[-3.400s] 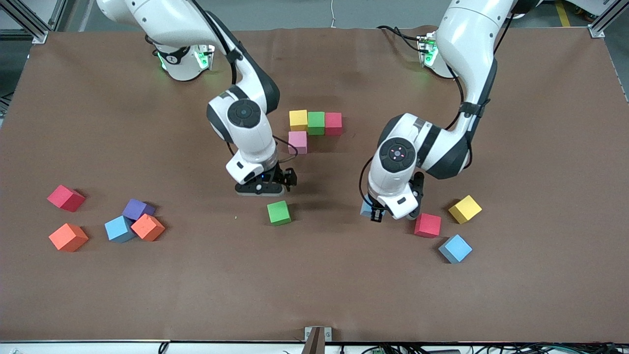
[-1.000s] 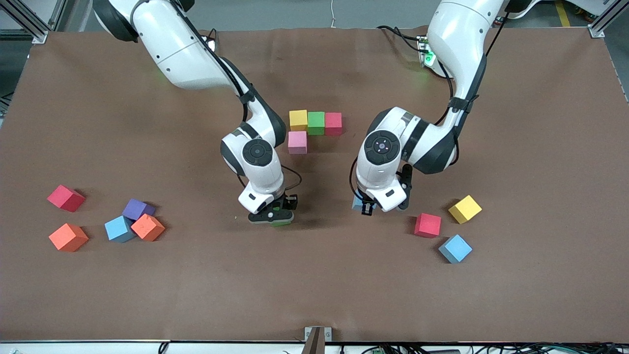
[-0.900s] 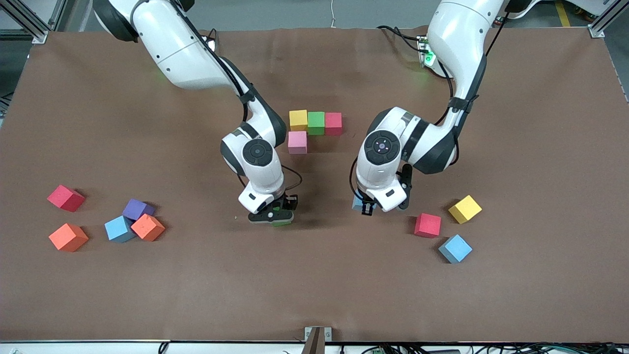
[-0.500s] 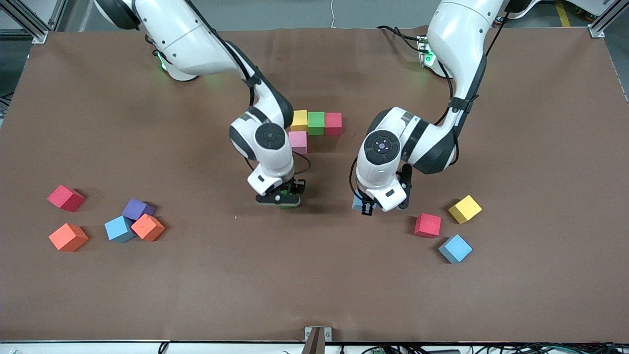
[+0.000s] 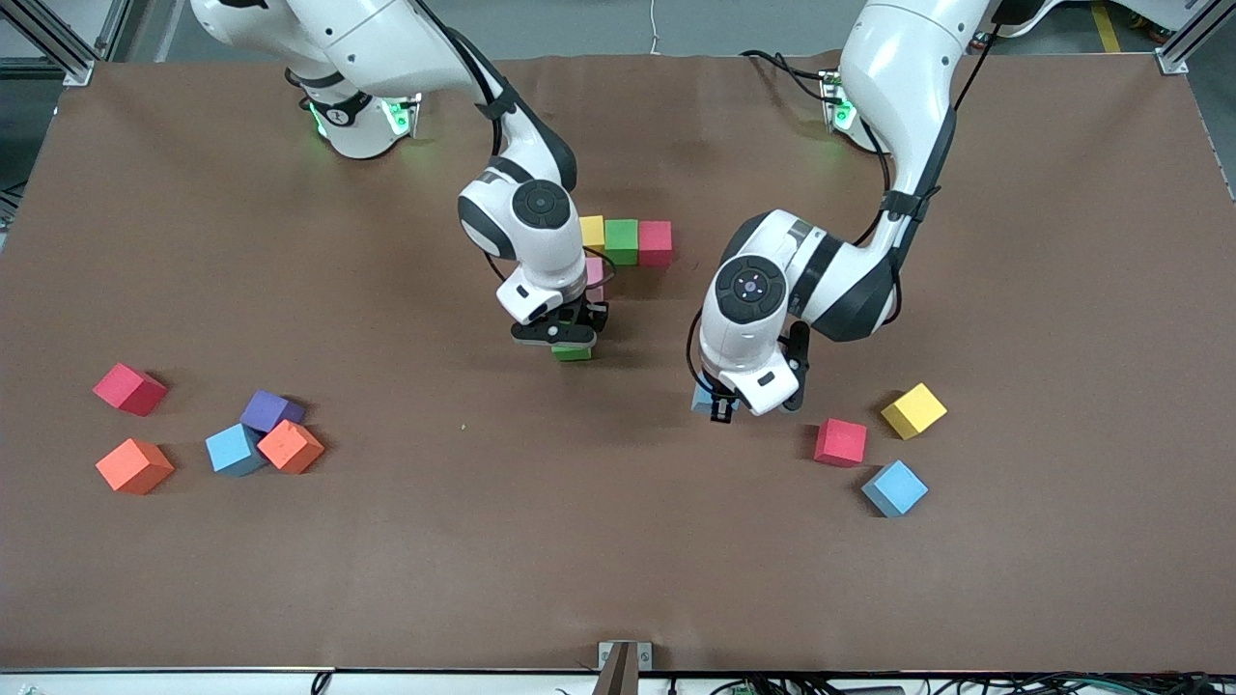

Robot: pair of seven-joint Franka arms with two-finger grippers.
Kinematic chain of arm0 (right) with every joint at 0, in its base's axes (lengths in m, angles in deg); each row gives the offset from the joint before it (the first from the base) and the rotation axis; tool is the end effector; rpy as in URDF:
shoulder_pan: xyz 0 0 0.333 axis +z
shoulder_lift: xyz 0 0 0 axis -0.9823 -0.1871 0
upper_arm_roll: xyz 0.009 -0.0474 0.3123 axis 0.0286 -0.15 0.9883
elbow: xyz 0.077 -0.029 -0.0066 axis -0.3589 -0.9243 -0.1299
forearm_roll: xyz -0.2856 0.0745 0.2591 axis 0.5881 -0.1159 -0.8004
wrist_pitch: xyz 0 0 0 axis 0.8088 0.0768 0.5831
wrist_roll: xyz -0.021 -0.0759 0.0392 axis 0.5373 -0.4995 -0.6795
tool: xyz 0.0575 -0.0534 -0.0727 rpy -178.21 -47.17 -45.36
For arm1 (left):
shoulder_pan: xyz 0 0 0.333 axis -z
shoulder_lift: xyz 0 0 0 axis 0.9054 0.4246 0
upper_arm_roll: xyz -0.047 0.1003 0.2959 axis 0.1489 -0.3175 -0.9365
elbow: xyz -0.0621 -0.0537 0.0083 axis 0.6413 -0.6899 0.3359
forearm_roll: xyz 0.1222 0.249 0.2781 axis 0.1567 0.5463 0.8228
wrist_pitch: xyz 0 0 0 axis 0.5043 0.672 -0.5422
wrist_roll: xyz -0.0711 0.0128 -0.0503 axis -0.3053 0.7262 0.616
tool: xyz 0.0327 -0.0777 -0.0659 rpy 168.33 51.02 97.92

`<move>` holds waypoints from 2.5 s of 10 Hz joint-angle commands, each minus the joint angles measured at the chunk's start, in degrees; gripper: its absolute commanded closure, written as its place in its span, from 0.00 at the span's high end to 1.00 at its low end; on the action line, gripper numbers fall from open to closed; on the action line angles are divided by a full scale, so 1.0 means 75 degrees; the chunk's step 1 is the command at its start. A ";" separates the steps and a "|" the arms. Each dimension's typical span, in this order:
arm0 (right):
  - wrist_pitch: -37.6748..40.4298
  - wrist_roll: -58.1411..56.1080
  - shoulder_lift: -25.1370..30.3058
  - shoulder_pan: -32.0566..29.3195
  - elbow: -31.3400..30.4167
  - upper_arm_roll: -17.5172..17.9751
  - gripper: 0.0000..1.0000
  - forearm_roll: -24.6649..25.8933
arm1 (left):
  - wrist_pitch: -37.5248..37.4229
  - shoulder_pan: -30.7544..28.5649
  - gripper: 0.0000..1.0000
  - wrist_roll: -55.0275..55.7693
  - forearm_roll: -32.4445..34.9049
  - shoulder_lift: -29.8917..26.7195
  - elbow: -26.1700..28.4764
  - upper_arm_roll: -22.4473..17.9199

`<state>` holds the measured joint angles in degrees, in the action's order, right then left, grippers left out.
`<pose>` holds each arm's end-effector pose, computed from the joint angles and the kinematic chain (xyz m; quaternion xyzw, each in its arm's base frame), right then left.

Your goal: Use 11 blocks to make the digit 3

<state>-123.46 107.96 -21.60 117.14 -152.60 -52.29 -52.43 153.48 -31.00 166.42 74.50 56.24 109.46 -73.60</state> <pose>0.4521 0.4362 0.2134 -0.9977 0.0393 -0.0533 0.0127 0.5917 -0.3902 0.2999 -0.7756 -0.6307 -0.0253 0.0064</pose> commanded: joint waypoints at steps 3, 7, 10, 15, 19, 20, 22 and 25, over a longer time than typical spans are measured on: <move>-0.0412 0.0499 0.0465 0.0263 -0.0704 -0.0016 0.05 -0.0101 | -0.0148 0.0053 0.15 0.0096 -0.0007 -0.0027 -0.0071 -0.0039; -0.0365 0.0746 0.0453 0.0451 -0.0704 -0.0028 0.06 -0.0101 | -0.0148 0.0053 0.15 0.0096 -0.0007 -0.0039 -0.0071 -0.0027; -0.0342 0.0746 0.0430 0.0498 -0.0704 -0.0028 0.10 -0.0101 | -0.0148 0.0053 0.15 0.0096 -0.0007 -0.0039 -0.0071 -0.0027; -0.0318 0.0757 0.0418 0.0498 -0.0716 -0.0028 0.23 -0.0101 | -0.0148 0.0285 0.15 0.0774 -0.0007 0.0008 -0.0001 -0.0015; -0.0295 0.0746 0.0430 0.0498 -0.0704 -0.0028 1.00 -0.0101 | -0.0616 0.0907 0.15 0.1946 -0.0007 0.0090 0.0315 -0.0027; -0.0295 0.0746 0.0453 0.0486 -0.0681 -0.0028 1.00 -0.0101 | -0.0629 0.0943 0.15 0.2250 0.0005 0.0078 0.0351 -0.0015; -0.0237 0.0711 0.0605 0.0428 -0.0657 -0.0016 1.00 -0.0101 | -0.0629 0.1119 0.15 0.2567 -0.0007 0.0101 0.0421 -0.0015; 0.0113 0.0734 0.1084 0.0066 -0.0657 0.0066 1.00 -0.0310 | -0.0629 0.1376 0.15 0.3048 -0.0007 0.0160 0.0422 -0.0015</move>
<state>-124.46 113.36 -17.04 119.64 -155.94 -52.51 -53.14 149.44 -21.69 187.63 74.50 57.70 112.50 -73.38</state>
